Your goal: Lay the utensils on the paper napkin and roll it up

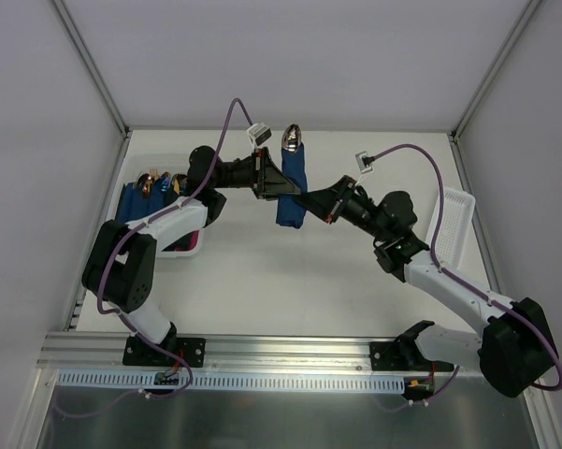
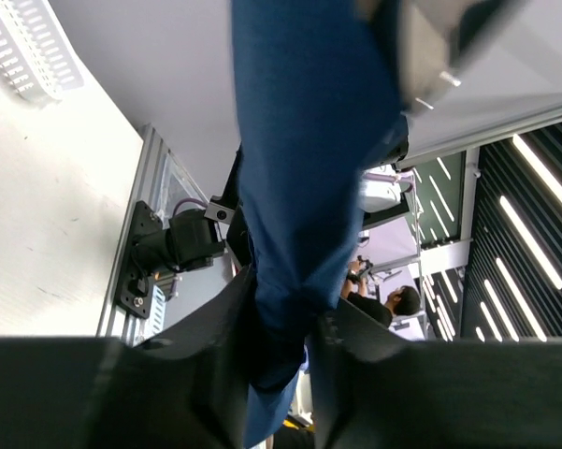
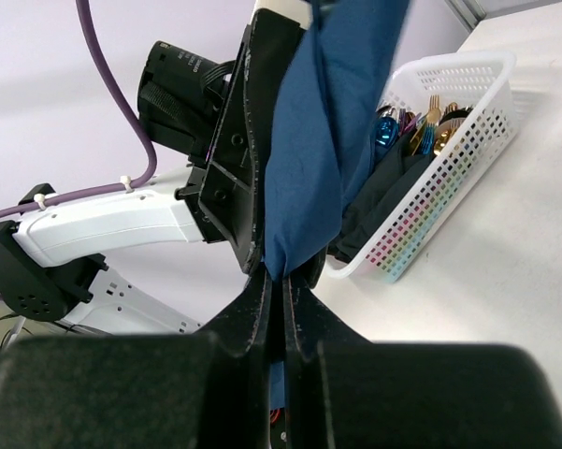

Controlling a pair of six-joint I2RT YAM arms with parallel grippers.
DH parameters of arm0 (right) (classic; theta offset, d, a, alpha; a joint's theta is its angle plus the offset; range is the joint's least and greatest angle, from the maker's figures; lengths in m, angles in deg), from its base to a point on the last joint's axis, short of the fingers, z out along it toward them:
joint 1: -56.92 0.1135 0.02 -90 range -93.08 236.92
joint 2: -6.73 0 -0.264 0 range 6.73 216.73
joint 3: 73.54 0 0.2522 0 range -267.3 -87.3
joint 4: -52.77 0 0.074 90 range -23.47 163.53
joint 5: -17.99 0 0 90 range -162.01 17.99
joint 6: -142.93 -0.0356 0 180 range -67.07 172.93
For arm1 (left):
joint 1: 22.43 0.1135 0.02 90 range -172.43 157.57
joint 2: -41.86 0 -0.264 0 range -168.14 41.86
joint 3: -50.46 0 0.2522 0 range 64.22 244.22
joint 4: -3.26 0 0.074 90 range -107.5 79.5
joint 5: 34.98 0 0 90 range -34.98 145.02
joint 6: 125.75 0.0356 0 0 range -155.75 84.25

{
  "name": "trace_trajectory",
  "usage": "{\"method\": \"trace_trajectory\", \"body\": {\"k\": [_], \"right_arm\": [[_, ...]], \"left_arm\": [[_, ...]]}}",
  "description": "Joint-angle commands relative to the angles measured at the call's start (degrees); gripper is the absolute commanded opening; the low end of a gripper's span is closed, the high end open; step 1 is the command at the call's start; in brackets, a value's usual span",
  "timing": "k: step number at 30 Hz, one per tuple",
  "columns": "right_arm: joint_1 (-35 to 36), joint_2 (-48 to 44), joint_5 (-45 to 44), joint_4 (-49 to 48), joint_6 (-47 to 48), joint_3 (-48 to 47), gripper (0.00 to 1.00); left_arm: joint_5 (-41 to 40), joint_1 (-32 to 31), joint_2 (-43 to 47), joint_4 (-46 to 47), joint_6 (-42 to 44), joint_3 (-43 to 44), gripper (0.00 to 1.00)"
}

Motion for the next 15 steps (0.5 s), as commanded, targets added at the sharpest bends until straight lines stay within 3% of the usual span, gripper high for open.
{"method": "trace_trajectory", "body": {"k": [1, 2, 7, 15], "right_arm": [[0.6, -1.7, 0.7, -1.9, 1.8, -0.4, 0.00], [0.6, -1.7, 0.6, -1.9, 1.9, -0.4, 0.00], [0.9, -1.7, 0.5, -1.3, 2.4, -0.9, 0.00], [1.6, -2.5, 1.0, 2.8, 4.5, -1.3, 0.07]], "left_arm": [[-0.7, 0.1, 0.4, 5.6, -0.8, 2.2, 0.21], [-0.7, 0.1, 0.5, 5.0, -0.3, 2.2, 0.14], [-0.3, 0.1, 0.8, 3.4, 1.1, 1.9, 0.01], [-0.4, 1.9, 2.0, 1.7, 3.0, 0.7, 0.00]]}}
